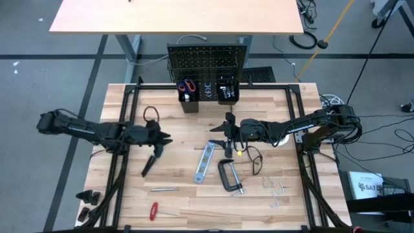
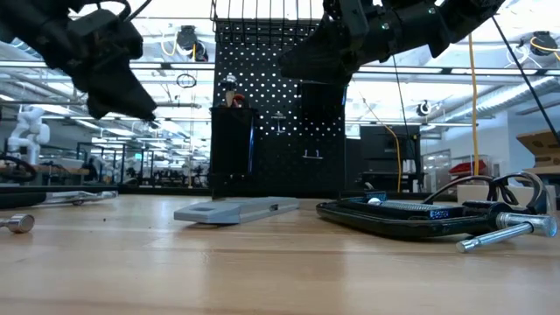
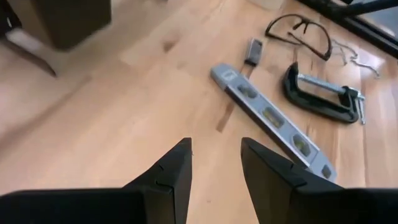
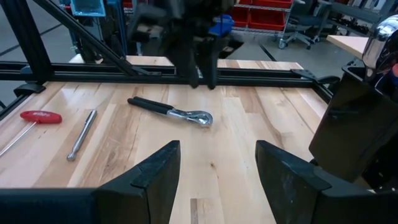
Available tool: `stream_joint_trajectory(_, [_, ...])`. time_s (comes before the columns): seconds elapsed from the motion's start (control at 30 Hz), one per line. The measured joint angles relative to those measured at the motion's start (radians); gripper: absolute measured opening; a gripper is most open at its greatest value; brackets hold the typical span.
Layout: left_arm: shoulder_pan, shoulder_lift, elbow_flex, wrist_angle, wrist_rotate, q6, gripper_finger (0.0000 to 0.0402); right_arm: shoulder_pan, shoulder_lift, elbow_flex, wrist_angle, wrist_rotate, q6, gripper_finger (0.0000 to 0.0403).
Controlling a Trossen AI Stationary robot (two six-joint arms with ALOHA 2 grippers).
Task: Hang tools onto peg board
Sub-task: Put the slip-joint pliers into the left black bin on the peg board
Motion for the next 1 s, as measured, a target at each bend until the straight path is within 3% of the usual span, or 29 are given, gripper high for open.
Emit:
stream_joint_trajectory(0.37, [-0.095, 0.14, 0.006, -0.181, -0.027, -0.397, 0.0134, 0.0, 0.0, 0.0, -0.011, 0.0, -0.01, 0.0201])
stream_joint_trajectory(0.6, [-0.145, 0.238, 0.064, -0.289, -0.019, -0.471, 0.0134, 0.0, 0.0, 0.0, -0.011, 0.0, -0.011, 0.0201])
stream_joint_trajectory(0.8, [-0.174, 0.308, 0.135, -0.376, 0.058, -0.521, 0.0134, 0.0, 0.0, 0.0, -0.01, 0.001, -0.011, 0.0201])
stream_joint_trajectory(1.0, [-0.213, 0.381, 0.317, -0.728, 0.001, -0.535, 0.0134, -0.006, 0.0, 0.0, -0.008, 0.005, -0.011, 0.0201])
